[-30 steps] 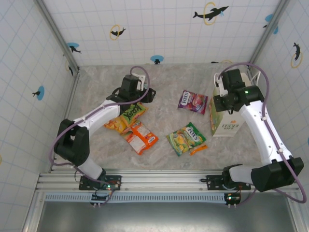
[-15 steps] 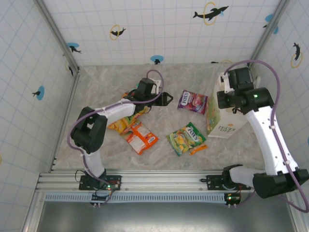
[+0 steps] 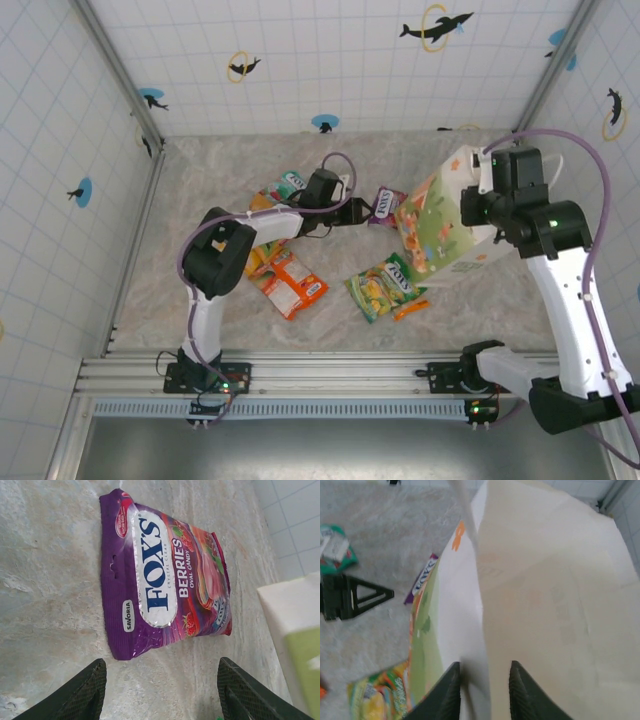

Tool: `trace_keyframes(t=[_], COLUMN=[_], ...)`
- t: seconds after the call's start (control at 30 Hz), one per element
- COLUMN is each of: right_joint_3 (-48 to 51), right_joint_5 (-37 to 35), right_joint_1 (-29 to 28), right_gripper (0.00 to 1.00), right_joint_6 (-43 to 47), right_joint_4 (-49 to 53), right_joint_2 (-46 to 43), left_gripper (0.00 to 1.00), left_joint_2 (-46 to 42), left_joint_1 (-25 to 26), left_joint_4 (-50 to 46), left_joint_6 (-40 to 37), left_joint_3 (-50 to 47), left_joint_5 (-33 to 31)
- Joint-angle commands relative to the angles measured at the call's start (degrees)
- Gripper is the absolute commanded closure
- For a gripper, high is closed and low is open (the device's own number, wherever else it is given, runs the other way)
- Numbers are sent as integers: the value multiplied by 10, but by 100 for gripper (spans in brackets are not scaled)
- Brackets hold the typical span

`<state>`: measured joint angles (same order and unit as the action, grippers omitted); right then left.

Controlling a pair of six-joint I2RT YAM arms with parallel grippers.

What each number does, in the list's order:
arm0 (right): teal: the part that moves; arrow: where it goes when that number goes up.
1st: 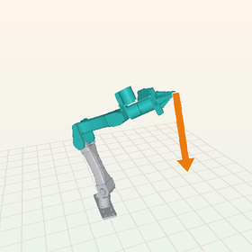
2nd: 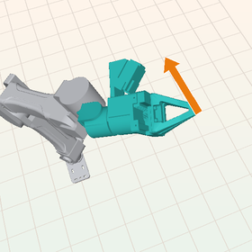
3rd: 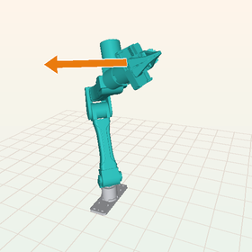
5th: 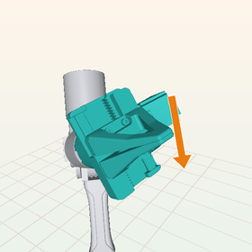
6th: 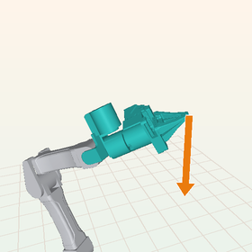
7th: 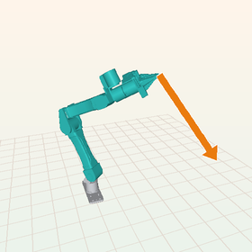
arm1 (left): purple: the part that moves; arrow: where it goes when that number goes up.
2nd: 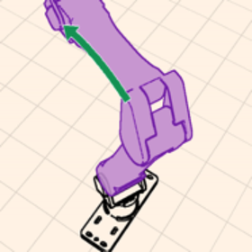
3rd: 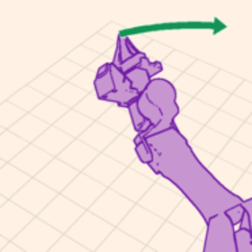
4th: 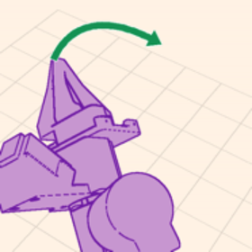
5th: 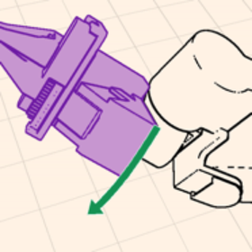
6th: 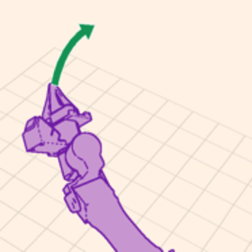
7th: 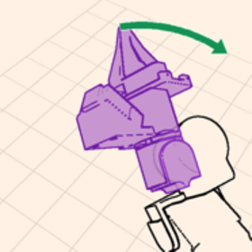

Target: Place the snacks into the paper bag

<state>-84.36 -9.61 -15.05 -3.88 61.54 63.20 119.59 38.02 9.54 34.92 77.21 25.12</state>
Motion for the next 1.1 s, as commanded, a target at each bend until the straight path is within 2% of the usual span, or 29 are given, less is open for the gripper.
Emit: trace_keyframes(t=[0.0, 0.17, 0.33, 0.4, 0.5, 0.7, 0.73, 0.87, 0.97, 1.07], right_joint_3=[6, -10, -32, -27, 8, 88, 98, 102, 84, 69], right_joint_5=[13, -22, -114, -126, -102, -6, 2, 22, 35, 54], right_joint_1=[-2, 4, 8, 13, 22, 32, 32, 35, 41, 59], right_gripper=[84, 95, 97, 97, 97, 95, 92, 68, 56, 47], right_joint_6=[8, 28, 62, 73, 76, 60, 58, 51, 49, 46], right_joint_4=[-16, -4, 42, 49, 24, -59, -66, -67, -60, -46], right_joint_2=[0, 11, 44, 54, 52, 43, 46, 59, 56, 56], left_gripper=[40, 40, 40, 40, 40, 40, 40, 40, 40, 40], left_joint_2=[5, -3, -5, -4, -4, -13, -16, -24, -29, -33], left_joint_1=[6, 6, 6, 6, 6, 7, 7, 7, 7, 7], left_joint_4=[21, 11, 6, 5, 5, 12, 11, 5, 4, 14], left_joint_6=[9, -4, -11, -12, -13, -13, -15, -21, -23, -20], left_joint_3=[21, 18, 18, 18, 16, 12, 11, 10, 11, 9], left_joint_5=[13, 0, -7, -9, -10, -5, -6, -10, -10, 3])
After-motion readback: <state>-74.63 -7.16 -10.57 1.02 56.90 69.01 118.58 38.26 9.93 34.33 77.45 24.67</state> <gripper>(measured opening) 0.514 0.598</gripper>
